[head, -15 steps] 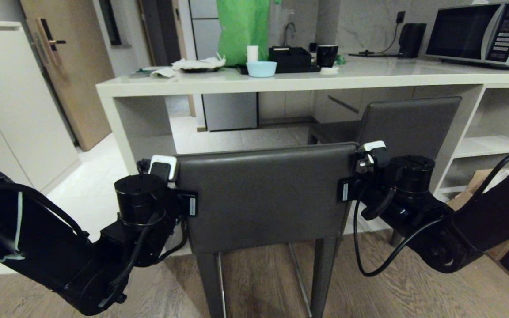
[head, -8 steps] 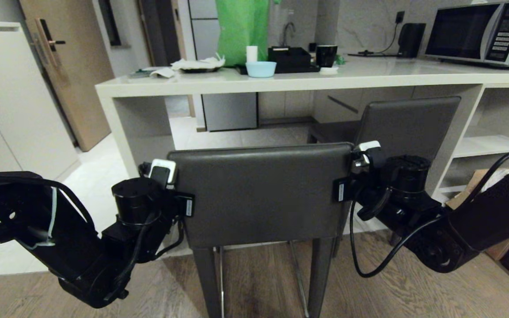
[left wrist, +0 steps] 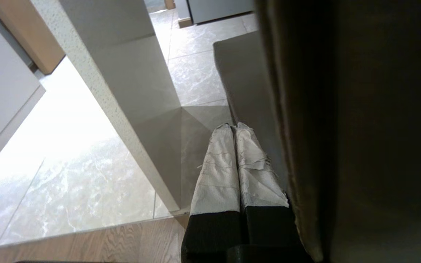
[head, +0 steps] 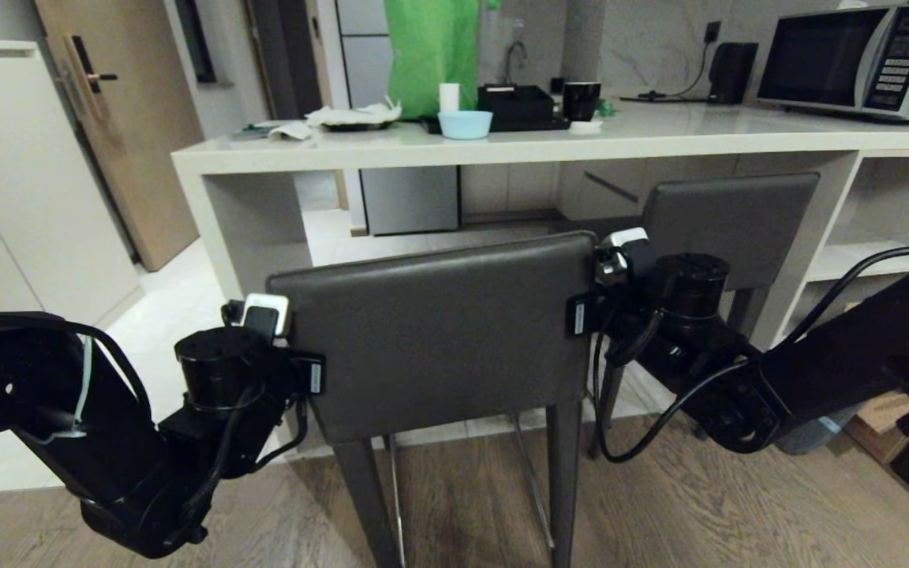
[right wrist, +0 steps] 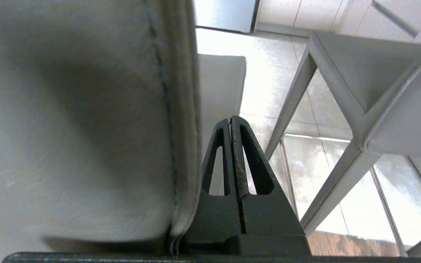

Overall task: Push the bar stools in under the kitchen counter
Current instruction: Push the gray chair back under the dining table

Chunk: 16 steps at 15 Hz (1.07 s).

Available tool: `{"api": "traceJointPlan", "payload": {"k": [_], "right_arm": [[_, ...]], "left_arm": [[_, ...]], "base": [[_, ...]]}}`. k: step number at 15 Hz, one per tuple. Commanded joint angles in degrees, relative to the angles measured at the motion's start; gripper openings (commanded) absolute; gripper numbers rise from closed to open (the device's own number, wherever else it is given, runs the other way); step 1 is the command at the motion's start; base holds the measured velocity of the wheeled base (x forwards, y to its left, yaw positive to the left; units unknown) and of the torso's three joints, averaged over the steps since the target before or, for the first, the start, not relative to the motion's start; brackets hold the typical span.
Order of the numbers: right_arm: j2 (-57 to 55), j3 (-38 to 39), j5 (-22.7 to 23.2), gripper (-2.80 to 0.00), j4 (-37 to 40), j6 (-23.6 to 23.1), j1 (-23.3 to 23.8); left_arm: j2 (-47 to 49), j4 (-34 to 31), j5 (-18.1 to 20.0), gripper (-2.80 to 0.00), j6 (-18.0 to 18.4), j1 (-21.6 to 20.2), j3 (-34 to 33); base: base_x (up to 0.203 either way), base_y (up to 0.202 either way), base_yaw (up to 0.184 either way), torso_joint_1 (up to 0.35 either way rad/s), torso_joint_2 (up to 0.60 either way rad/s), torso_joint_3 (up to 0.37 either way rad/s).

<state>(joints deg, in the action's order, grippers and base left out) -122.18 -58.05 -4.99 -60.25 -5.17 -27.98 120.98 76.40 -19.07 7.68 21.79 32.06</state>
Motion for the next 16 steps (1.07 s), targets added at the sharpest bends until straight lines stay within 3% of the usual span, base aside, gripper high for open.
{"api": "traceJointPlan", "payload": {"k": [1,4,8,11,16], "right_arm": [[-1.1,0.9,-0.1,-2.8,-0.2,0.1,-5.3],[-0.9,2.2,-0.1,-2.8,-0.5,0.2,-4.6],[-1.2,1.6,0.0,-2.8,-0.5,0.1,-4.0],[-2.2,0.7,0.1,-2.8,-0.5,0.1,-3.6],[-5.6,-5.1,0.3,-2.8,1.8,-0.1,-3.6]], "left_arm": [[1.4,0.7,-0.1,-2.8,1.2,-0.6,2.9],[2.0,-0.7,-0.1,-2.8,2.8,-0.2,6.9],[1.9,-7.6,-0.1,-2.8,3.4,-0.4,12.9],[3.5,-7.4,-0.1,-2.8,3.3,-0.4,12.5],[-0.5,-6.1,0.1,-2.8,2.8,0.1,5.6]], "base": [[0.0,0.0,0.0,0.0,0.0,0.0],[0.0,0.0,0.0,0.0,0.0,0.0],[0.0,0.0,0.0,0.0,0.0,0.0],[0.0,0.0,0.0,0.0,0.0,0.0],[0.0,0.0,0.0,0.0,0.0,0.0]]}}
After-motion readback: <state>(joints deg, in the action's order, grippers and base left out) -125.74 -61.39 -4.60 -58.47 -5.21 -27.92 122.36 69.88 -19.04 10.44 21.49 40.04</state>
